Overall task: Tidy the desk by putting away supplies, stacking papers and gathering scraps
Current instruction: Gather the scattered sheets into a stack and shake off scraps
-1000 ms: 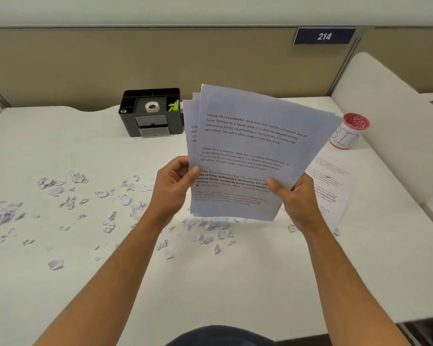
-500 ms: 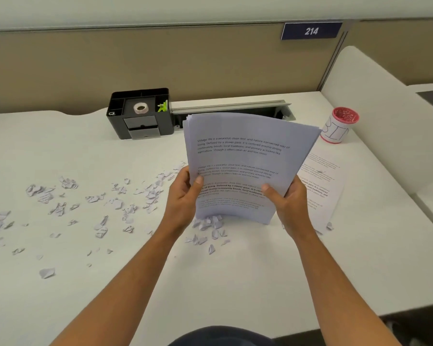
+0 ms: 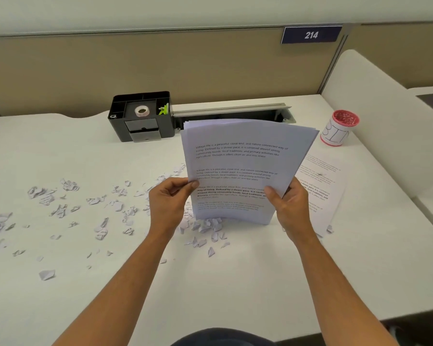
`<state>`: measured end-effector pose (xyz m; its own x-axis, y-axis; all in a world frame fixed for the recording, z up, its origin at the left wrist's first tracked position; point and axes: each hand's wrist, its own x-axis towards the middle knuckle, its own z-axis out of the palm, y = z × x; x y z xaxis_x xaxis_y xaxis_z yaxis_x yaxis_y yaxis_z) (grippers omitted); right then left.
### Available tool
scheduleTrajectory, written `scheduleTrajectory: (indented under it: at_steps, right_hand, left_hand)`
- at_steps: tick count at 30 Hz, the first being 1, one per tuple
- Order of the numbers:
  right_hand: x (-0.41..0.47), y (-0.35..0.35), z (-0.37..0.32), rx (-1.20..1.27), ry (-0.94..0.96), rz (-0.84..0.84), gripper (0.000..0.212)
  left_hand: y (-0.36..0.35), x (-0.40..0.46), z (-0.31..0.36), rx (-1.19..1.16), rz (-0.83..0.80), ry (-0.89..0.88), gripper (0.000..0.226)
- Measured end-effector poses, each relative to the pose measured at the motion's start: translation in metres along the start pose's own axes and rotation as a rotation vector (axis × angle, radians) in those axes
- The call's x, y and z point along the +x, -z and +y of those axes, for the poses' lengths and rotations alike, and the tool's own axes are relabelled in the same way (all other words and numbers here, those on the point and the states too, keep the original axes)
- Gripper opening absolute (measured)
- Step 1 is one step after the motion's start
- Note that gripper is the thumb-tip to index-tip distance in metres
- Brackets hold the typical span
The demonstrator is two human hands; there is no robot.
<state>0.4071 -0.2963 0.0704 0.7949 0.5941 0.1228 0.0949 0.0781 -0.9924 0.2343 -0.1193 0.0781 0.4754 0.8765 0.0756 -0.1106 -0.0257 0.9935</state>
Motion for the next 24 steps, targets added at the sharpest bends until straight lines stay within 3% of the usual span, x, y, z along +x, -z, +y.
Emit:
scheduleTrajectory:
  at_steps: [7, 15, 21, 24]
  right_hand:
    - [-0.002, -0.003, -0.006, 0.022, -0.010, -0.031, 0.042]
    - [-0.003, -0.008, -0.003, -0.032, -0.037, 0.014, 0.043]
    - [-0.006, -0.009, 0.003, -0.080, -0.076, -0.047, 0.043]
    - [-0.005, -0.009, 0.003, -0.111, -0.056, -0.072, 0.041]
  left_hand:
    - [-0.015, -0.003, 0.014, 0.026, -0.165, 0.011, 0.025]
    - [-0.039, -0.009, 0.014, 0.120, -0.087, 0.040, 0.027]
    - [-0.030, 0.001, 0.008, 0.159, -0.160, 0.067, 0.040]
    - [-0.034, 0.000, 0.004, 0.204, -0.156, 0.055, 0.036]
